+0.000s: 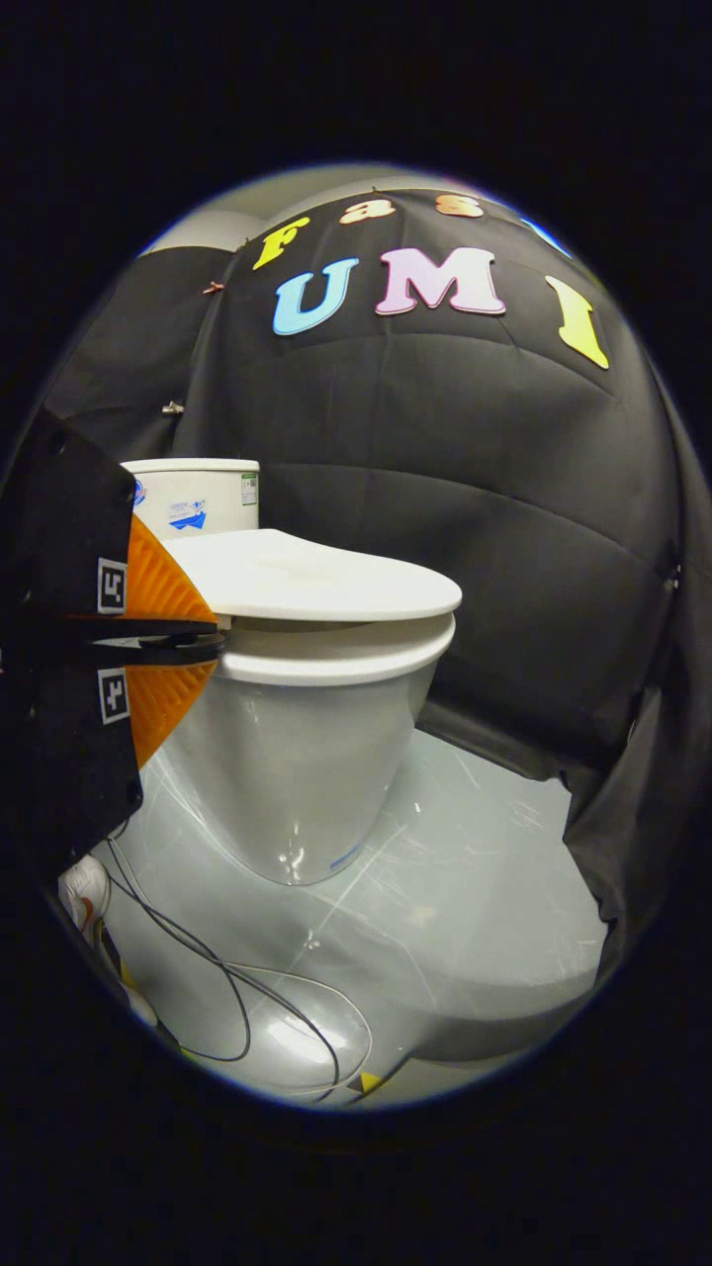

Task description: Open the toilet lid.

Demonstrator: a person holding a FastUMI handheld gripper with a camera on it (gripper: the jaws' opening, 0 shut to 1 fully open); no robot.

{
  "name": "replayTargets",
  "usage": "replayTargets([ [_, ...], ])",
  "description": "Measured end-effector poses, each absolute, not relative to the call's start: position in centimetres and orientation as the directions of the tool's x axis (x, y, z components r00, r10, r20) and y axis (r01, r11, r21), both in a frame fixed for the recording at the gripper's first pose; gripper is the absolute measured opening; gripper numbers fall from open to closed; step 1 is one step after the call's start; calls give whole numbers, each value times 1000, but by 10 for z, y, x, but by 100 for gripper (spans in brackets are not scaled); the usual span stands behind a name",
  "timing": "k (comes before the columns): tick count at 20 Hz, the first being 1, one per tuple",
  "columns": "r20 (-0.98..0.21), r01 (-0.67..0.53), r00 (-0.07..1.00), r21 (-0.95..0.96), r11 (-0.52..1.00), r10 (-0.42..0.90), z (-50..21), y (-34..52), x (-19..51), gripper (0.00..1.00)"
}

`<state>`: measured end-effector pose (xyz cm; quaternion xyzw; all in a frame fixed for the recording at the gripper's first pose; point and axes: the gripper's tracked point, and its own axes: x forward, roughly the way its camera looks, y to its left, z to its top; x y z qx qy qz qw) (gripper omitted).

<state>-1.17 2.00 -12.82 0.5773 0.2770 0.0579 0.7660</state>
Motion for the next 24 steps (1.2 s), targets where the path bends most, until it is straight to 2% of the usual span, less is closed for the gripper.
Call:
replayTargets([
  [24,-385,124,893,711,692,235,25,66,-14,5],
])
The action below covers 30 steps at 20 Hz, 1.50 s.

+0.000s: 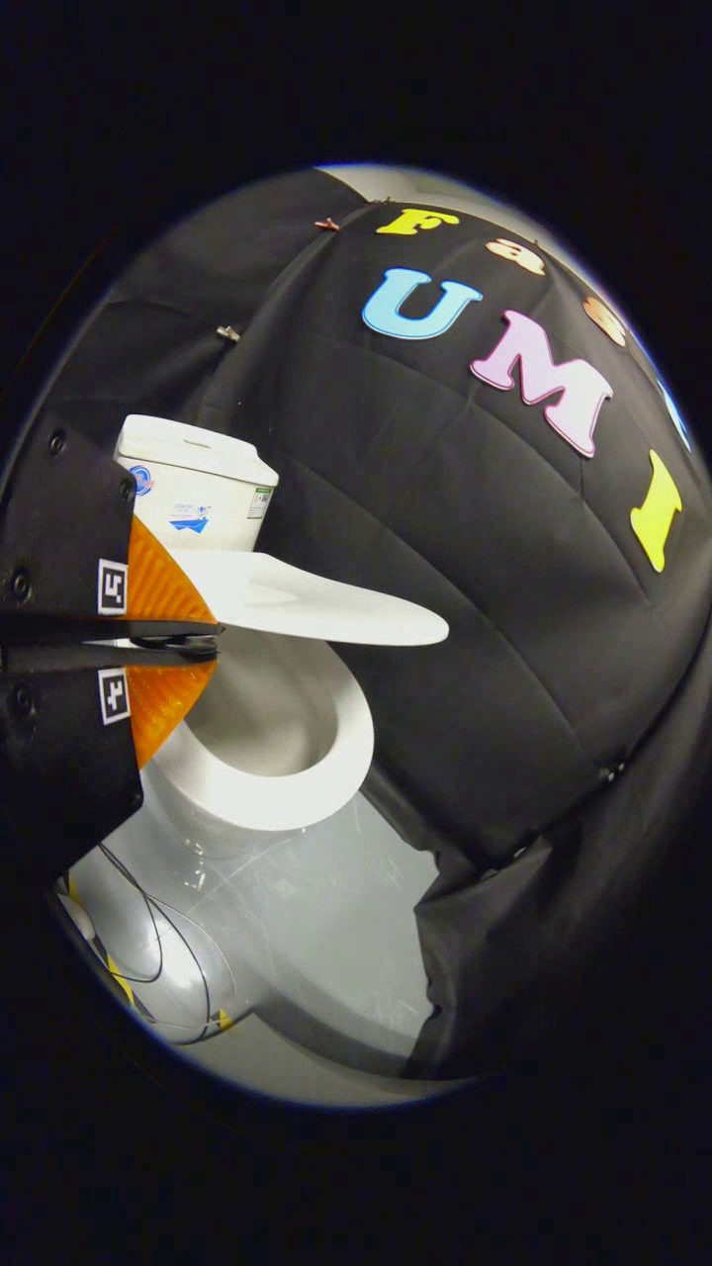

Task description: Open the toilet lid.

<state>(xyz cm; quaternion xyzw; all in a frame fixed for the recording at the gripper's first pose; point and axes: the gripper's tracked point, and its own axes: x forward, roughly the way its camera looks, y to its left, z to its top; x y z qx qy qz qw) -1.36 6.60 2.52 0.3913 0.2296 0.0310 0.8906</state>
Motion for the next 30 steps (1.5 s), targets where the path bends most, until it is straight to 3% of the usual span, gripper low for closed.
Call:
replayTargets([
  [7,-378,74,904,600,797,200,76,104,-15,5],
  [19,-385,98,921,371,923,57,141,172,-15,6],
  [30,-312,83,949,158,984,-30,185,258,-20,6],
])
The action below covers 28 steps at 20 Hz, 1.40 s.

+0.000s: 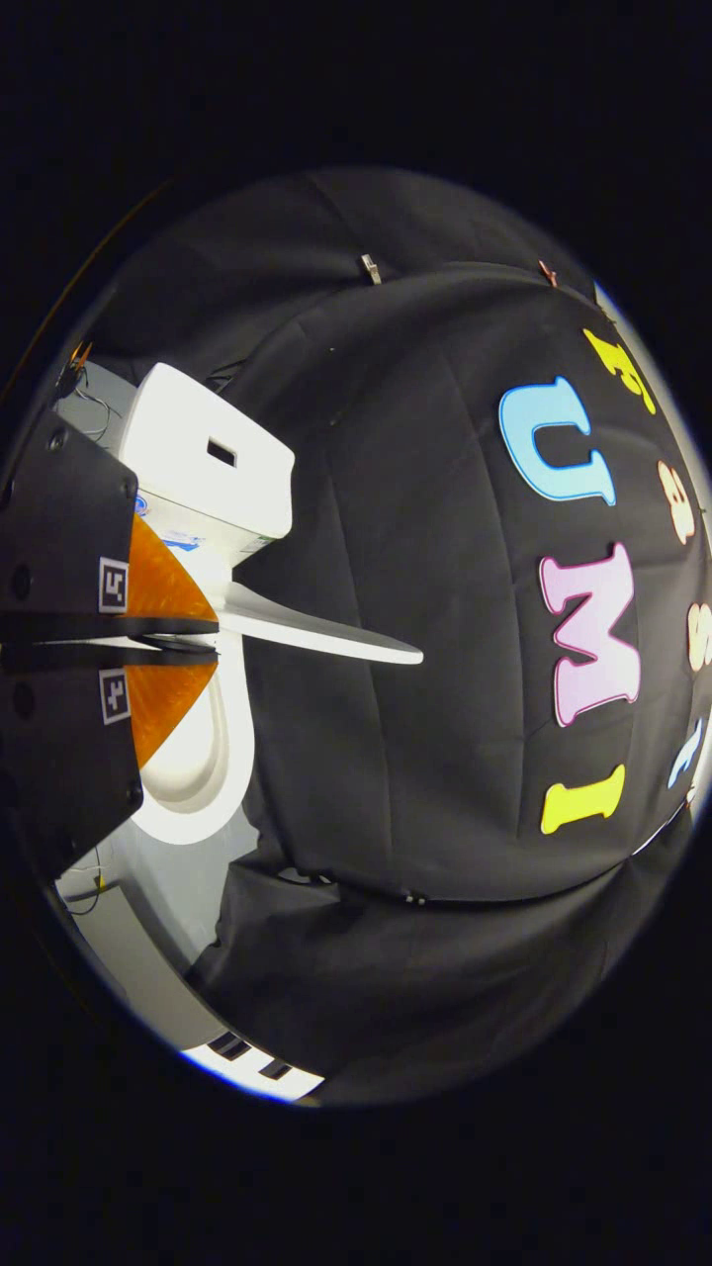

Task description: Open the toilet lid.

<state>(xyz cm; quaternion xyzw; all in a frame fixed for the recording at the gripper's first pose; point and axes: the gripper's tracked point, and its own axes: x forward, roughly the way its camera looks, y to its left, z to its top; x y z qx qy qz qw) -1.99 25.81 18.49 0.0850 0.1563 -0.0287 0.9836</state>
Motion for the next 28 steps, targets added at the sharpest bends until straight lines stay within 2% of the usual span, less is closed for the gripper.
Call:
replayTargets([
  [5,-296,127,952,137,982,-82,193,285,-20,6],
  [19,-209,96,973,-9,995,-96,202,382,-26,6],
  [28,-193,78,977,-52,996,-86,195,441,-21,7],
])
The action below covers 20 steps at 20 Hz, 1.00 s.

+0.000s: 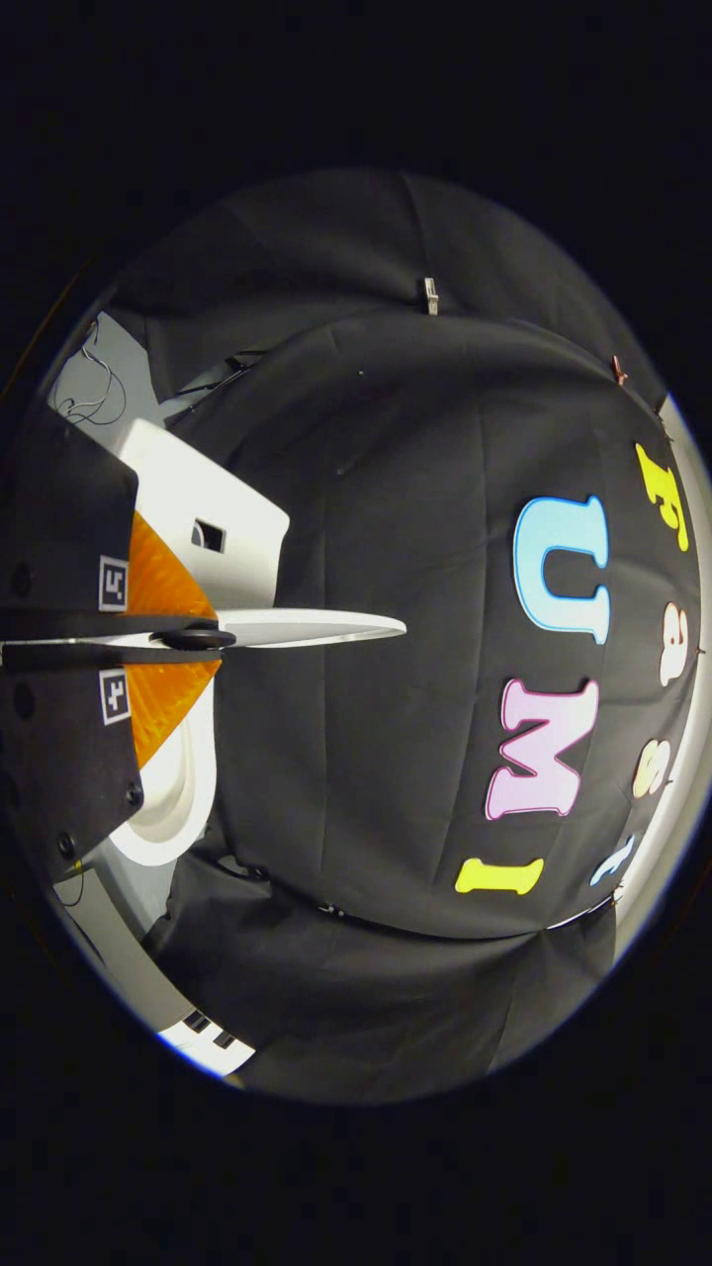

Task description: Open the toilet lid.

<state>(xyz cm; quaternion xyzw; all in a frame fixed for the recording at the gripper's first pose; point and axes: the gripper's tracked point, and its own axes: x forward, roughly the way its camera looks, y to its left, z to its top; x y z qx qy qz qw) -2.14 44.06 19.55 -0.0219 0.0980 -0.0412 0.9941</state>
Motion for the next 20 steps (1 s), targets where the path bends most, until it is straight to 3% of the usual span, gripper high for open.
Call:
replayTargets([
  [20,-198,33,979,-111,993,-54,185,491,-18,8],
])
